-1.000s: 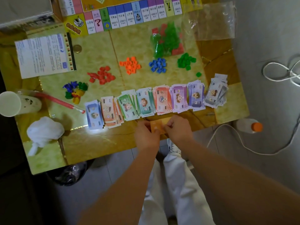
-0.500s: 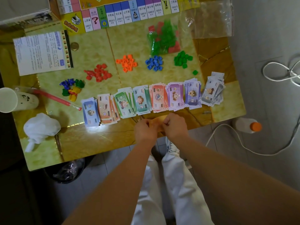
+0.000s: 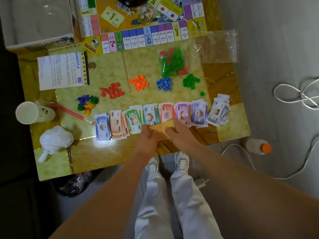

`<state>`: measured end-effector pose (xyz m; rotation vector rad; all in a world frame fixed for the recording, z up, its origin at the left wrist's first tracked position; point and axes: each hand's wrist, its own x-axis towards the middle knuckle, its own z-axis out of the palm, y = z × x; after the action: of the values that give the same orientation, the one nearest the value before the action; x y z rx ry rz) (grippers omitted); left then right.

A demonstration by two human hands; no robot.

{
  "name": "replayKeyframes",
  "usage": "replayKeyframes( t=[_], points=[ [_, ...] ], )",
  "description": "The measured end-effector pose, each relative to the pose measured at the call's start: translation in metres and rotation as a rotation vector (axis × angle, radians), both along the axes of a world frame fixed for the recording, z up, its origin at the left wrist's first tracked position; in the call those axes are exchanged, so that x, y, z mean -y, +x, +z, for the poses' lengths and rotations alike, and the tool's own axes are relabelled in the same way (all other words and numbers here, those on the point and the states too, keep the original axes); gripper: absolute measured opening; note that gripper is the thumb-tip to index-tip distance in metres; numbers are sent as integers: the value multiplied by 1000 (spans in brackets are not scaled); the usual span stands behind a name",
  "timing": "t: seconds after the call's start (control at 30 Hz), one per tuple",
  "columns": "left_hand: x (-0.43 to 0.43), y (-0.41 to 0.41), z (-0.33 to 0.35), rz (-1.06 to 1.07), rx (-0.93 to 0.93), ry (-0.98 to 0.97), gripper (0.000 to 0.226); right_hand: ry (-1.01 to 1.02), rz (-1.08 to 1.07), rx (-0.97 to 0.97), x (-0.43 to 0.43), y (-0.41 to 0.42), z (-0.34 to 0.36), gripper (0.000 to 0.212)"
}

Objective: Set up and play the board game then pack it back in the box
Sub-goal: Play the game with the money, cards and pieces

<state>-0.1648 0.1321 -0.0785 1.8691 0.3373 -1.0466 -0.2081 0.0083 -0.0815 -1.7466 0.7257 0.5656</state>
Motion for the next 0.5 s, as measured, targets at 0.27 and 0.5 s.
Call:
replayKeyframes(
  t=[0.27, 0.5],
  points=[
    [27, 27, 19, -14, -10, -23, 40, 74, 11, 12, 22, 36, 18, 31],
    [29, 66, 23, -707, 468, 254, 61, 76, 80, -39, 42, 78, 26, 18]
  ],
)
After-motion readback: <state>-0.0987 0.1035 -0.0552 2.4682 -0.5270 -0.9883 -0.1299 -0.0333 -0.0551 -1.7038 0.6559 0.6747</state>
